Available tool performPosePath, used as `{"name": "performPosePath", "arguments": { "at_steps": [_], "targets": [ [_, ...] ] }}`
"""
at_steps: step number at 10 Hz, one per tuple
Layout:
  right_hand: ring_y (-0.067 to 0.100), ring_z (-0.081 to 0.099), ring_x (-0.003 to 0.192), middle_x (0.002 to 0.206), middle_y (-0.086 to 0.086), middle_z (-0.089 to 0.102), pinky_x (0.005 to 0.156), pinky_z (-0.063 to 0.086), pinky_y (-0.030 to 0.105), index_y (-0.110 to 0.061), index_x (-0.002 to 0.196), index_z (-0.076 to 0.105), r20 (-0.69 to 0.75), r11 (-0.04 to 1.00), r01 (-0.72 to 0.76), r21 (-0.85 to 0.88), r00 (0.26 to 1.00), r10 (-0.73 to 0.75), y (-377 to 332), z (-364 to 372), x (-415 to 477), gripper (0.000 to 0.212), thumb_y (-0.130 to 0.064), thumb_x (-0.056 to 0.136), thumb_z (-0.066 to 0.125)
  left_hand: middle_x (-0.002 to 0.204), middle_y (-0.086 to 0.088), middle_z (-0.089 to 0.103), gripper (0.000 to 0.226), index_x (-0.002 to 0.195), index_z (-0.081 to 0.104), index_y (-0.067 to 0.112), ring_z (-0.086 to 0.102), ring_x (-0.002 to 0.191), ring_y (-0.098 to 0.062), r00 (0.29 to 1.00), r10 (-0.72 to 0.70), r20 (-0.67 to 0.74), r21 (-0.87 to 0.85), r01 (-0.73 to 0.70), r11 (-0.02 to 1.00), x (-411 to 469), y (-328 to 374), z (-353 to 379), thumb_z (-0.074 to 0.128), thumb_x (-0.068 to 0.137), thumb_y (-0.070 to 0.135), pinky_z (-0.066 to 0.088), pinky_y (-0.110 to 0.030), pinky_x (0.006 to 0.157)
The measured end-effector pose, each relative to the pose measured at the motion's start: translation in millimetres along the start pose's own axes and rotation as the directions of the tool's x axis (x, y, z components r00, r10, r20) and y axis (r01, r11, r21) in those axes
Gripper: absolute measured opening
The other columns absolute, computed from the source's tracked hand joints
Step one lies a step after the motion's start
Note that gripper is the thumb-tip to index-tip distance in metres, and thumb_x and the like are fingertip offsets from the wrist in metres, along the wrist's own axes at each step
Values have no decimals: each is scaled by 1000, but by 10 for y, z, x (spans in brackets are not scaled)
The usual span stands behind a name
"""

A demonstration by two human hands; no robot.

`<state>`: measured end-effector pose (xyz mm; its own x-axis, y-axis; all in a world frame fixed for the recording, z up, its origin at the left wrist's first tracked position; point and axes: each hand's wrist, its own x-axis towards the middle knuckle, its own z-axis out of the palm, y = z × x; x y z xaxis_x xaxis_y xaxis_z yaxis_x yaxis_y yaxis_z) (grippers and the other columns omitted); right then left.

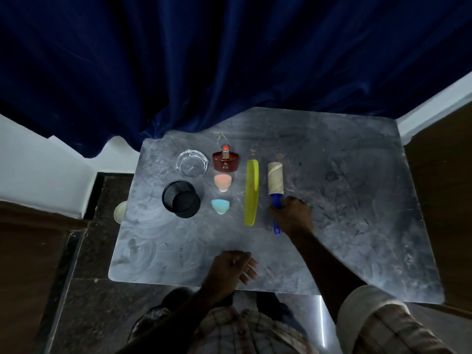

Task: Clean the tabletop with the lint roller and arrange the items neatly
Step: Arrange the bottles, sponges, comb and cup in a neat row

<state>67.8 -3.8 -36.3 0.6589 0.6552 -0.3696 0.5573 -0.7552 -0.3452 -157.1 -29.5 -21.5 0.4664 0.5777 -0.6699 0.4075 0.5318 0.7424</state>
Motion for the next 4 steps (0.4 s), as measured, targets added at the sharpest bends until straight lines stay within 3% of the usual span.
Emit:
{"name": "performPosePath", "arguments": {
  "at_steps": [1,2,3,4],
  "targets": [
    [21,60,68,79,6,69,61,41,28,-17,82,64,9,1000,-27,5,1000,27,-5,10,17,29,-46,79,67,82,-30,77,37,81,76,11,62,45,-5,1000,13,20,8,-13,1000,-9,35,-36,55,109,21,42,-12,45],
    [24,67,76,86,8,71,64,50,32,-15,92,68,13,999,-30,-21,999,30,-17,22,10,36,-49,79,67,82,-29,78,35,83,76,11,64,47,-5,998,47,31,31,-48,998,-49,65,-48,55,109,21,44,-12,47],
    [28,69,84,94,10,71,67,50,32,-13,101,67,-18,999,-30,-23,999,30,-38,5,3,46,-55,80,66,80,-27,78,34,85,76,9,65,50,-5,993,105,51,41,-107,993,-55,110,-43,54,110,17,45,-12,50],
    [34,68,94,105,13,67,69,51,33,-10,112,62,-49,999,-32,-1,998,32,-37,-16,-31,58,-58,80,64,77,-12,80,30,91,78,8,69,60,-4,982,180,65,60,-184,981,-114,184,-38,53,108,11,47,-12,57]
  ]
}}
